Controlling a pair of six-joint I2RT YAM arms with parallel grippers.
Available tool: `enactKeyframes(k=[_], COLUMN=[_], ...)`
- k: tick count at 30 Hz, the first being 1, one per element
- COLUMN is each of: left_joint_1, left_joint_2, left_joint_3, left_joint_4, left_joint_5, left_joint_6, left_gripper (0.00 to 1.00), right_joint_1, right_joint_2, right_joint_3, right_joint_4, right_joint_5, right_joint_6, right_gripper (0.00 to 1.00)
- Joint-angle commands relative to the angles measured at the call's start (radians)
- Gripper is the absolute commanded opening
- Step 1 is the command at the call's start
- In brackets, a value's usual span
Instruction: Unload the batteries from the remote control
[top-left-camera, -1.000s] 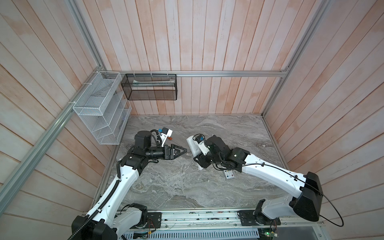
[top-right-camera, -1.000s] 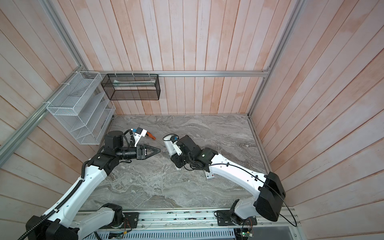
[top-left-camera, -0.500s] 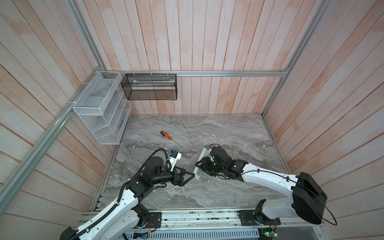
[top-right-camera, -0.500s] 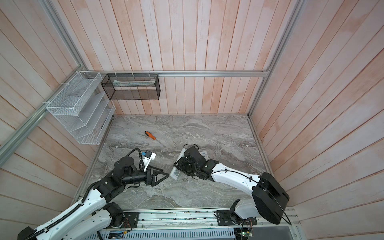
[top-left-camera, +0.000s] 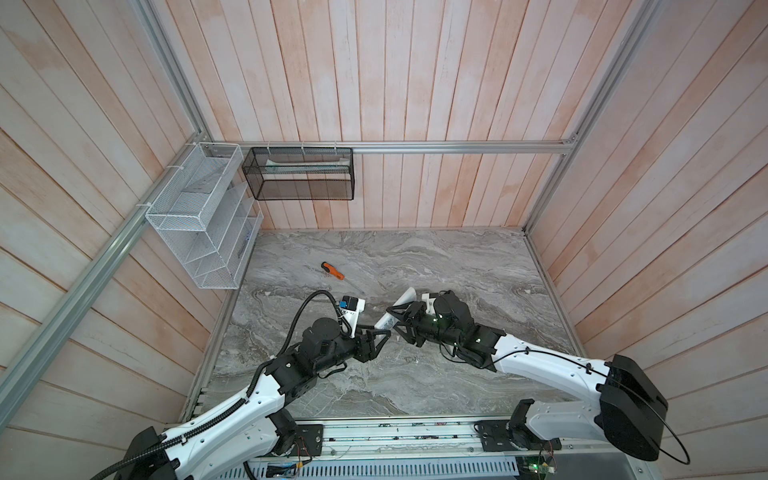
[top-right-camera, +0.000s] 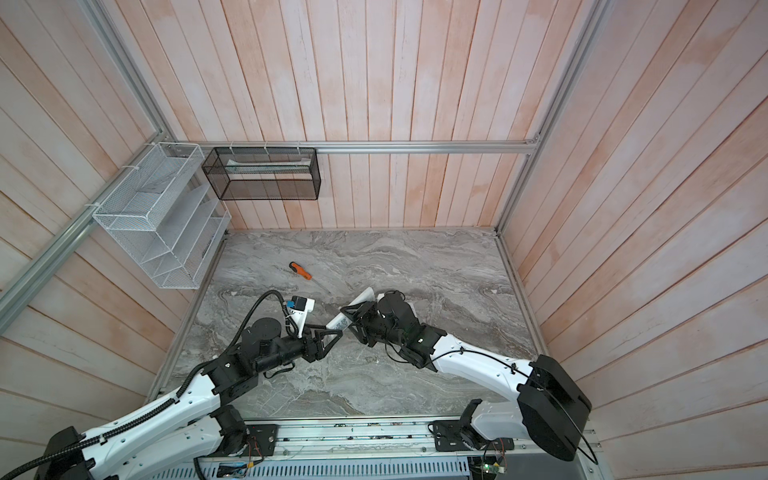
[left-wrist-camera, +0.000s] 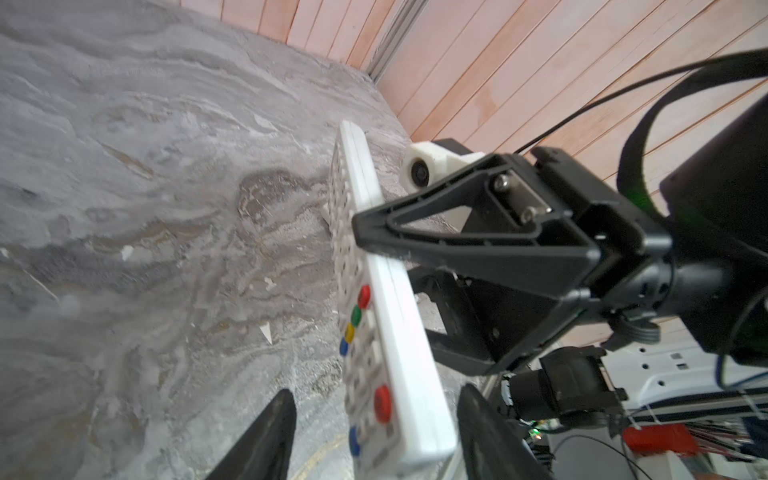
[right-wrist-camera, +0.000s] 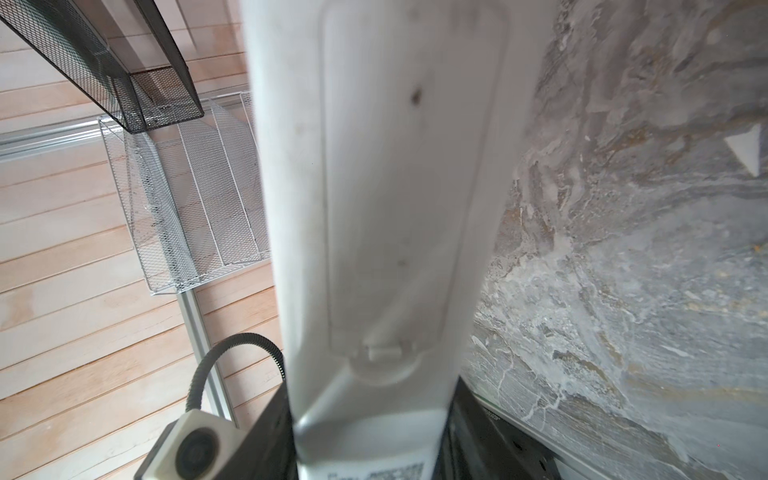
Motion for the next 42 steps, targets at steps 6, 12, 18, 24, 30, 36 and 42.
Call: enactKeyframes(k=[6, 12, 18, 24, 30, 36, 42], left_joint_1=[-0.008, -0.009, -0.01, -0.01, 0.019, 0.165, 0.206], left_joint_2=[0.053, 0.048, 0.039, 0.058, 0.106, 0.2, 0.318], left_joint_3=[0.023, 0.023, 0.038, 0.078, 0.241, 0.358, 0.407], left_joint_4=[0.091, 0.068, 0.04, -0.021, -0.293, -0.513, -0.633], left_joint_5=[-0.024, -0.01, -0.009, 0.003, 0.008, 0.24, 0.33], left_joint_6=[-0.001, -0.003, 0.012, 0.041, 0.088, 0.106, 0.146], left_gripper=[0.46, 0.38, 0.21, 0.07, 0.06, 0.05, 0.05], right_joint_1=[0.018, 0.022, 0.023, 0.019, -0.042, -0.036, -0.057], right_joint_2=[-0.011, -0.021, -0.025, -0.042, 0.018, -0.078, -0.127], right_joint_3=[-0.023, -0.053, -0.066, -0.072, 0.096, 0.138, 0.156], right_joint_4=[0.092, 0.124, 0.132, 0.091, -0.366, -0.695, -0.722], right_joint_5=[-0.006, 0.009, 0.013, 0.028, -0.162, -0.056, -0.036], right_joint_6=[0.051, 0.067, 0.064, 0.014, -0.492, -0.795, -0.949], right_gripper=[0.33, 0.32, 0.34, 0.55, 0.95, 0.98, 0.98])
